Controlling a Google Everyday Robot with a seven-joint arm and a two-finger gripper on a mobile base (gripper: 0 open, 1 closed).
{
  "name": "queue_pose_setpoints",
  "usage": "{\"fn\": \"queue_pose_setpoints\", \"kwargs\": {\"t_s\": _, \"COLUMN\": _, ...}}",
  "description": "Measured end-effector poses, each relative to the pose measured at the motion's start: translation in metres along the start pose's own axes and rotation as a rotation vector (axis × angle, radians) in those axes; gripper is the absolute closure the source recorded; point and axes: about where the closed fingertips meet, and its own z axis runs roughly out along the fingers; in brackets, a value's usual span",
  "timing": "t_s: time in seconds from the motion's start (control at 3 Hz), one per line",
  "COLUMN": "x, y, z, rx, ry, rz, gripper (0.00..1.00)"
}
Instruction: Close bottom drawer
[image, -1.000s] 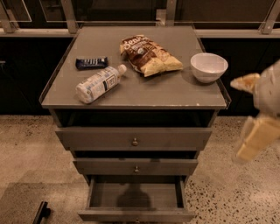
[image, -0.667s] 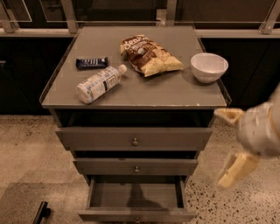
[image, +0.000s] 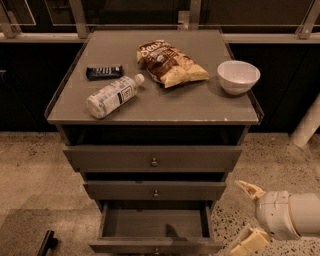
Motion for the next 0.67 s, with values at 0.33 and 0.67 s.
{"fn": "queue_pose_setpoints", "kwargs": {"t_s": 0.33, "x": -0.0008, "y": -0.0005, "z": 0.0004, "rx": -0.003, "ry": 0.004, "rz": -0.002, "gripper": 0.15}}
{"fn": "queue_pose_setpoints", "kwargs": {"t_s": 0.67, "x": -0.0008, "y": -0.0005, "z": 0.0005, "rx": -0.003, "ry": 0.004, "rz": -0.002, "gripper": 0.40}}
